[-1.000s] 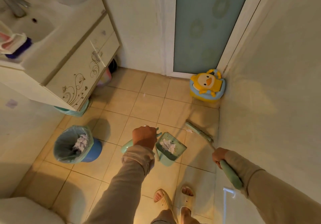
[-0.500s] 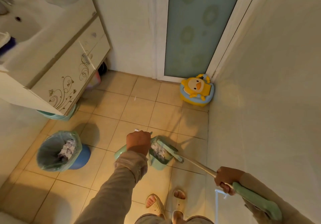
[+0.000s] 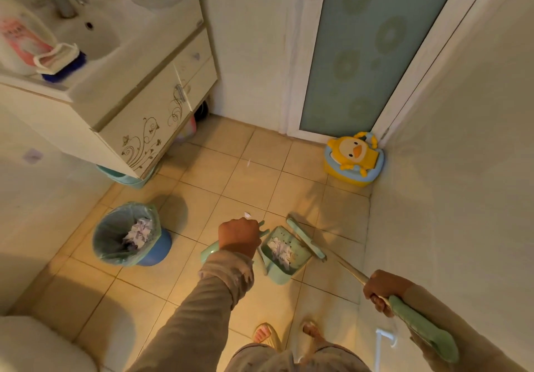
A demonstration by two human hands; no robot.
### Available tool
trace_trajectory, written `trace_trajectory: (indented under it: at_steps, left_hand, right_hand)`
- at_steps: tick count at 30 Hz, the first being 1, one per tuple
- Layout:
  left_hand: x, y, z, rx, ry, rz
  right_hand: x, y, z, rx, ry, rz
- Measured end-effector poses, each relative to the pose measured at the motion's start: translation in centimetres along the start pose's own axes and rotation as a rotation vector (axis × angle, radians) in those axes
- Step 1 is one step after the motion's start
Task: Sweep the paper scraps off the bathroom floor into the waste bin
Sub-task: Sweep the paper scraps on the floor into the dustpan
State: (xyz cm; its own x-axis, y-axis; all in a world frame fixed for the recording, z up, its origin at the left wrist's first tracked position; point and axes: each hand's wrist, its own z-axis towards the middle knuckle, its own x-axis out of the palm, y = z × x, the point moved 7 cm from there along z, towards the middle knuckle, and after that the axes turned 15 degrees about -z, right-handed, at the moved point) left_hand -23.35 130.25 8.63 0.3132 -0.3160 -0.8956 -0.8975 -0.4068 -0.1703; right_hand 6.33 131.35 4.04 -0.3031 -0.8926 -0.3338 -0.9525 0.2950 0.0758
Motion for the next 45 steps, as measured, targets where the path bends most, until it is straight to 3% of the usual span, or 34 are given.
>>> trace_trajectory:
  at_steps: [7, 12, 25, 33, 41, 45]
  left_hand:
    - [-0.3, 4.5, -1.8, -0.185, -0.070, -0.326]
    - [-1.3, 6.8, -1.6, -0.308, -0.168, -0.327]
    - [-2.3, 6.0, 1.5, -0.650, -0.195, -0.339]
    - [-1.6, 5.3, 1.5, -0.677, -0.205, -0.343]
    - [-2.1, 5.6, 2.4, -0.657, -0.195, -0.312]
    - [-2.6, 6.6, 2.4, -0.649, -0.206, -0.317]
  right_hand:
    - [-2.5, 5.9, 0.6, -0.057, 0.015, -0.157]
    - [-6.5, 12.3, 2.1, -0.139, -0.005, -0.373]
    - [-14.7, 30.2, 7.2, -0.385, -0.092, -1.107]
    - [-11.3, 29.1, 9.0, -0.347, 0.000, -1.503]
    - [-14.0, 25.5, 8.4, -0.176, 0.177, -1.170]
    - [-15.3, 26.2, 7.9, -0.195, 0.183, -0.986]
